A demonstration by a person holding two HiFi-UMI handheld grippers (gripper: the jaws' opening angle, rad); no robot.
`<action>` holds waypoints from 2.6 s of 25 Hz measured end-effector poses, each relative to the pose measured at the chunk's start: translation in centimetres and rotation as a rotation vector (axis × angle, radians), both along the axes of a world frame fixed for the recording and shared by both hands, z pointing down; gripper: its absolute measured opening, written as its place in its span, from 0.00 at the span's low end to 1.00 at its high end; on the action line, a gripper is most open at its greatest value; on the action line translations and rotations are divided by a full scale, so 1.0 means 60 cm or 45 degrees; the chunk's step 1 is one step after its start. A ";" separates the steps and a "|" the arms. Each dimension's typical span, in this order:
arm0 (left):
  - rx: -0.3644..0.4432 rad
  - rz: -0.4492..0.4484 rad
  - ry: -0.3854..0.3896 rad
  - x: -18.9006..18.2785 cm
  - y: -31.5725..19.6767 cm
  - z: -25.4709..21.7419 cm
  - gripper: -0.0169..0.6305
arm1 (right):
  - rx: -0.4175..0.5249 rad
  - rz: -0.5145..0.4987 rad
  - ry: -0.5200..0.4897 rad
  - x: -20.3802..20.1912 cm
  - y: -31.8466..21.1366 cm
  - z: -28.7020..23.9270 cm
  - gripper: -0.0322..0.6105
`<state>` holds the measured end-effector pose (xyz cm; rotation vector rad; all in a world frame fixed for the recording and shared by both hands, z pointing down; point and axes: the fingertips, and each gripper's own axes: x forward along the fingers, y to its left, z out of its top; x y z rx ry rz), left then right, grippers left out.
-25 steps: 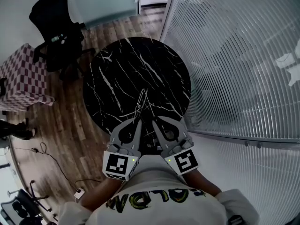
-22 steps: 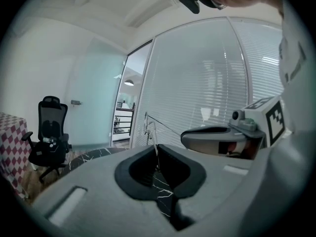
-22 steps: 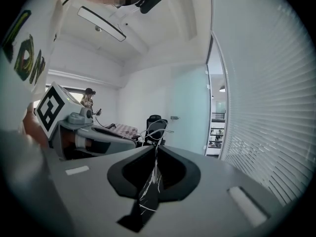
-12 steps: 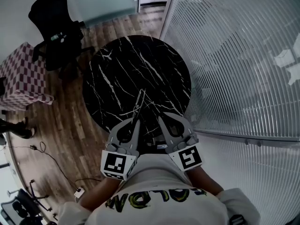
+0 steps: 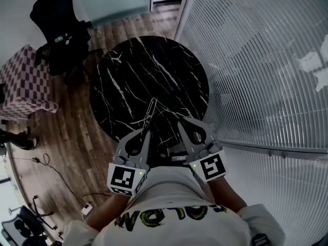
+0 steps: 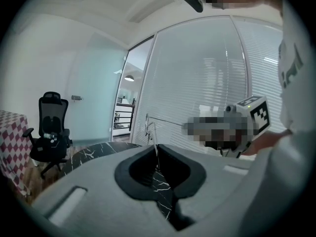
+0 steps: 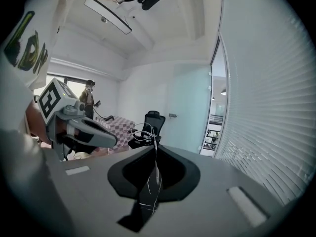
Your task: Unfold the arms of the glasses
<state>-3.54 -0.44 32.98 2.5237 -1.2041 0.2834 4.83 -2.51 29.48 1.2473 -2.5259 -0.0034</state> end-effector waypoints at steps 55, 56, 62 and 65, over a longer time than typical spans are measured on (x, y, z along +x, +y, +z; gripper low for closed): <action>0.453 0.132 -0.364 0.029 -0.039 -0.099 0.38 | 0.005 -0.031 -0.100 -0.002 -0.015 -0.033 0.07; 0.454 0.138 -0.383 0.034 -0.039 -0.099 0.38 | 0.006 -0.033 -0.100 -0.002 -0.015 -0.033 0.07; 0.438 0.190 -0.494 0.062 -0.050 -0.079 0.33 | 0.019 -0.041 -0.103 -0.005 -0.011 -0.034 0.07; 0.415 0.189 -0.518 0.065 -0.060 -0.070 0.30 | 0.027 -0.048 -0.114 -0.007 -0.009 -0.037 0.07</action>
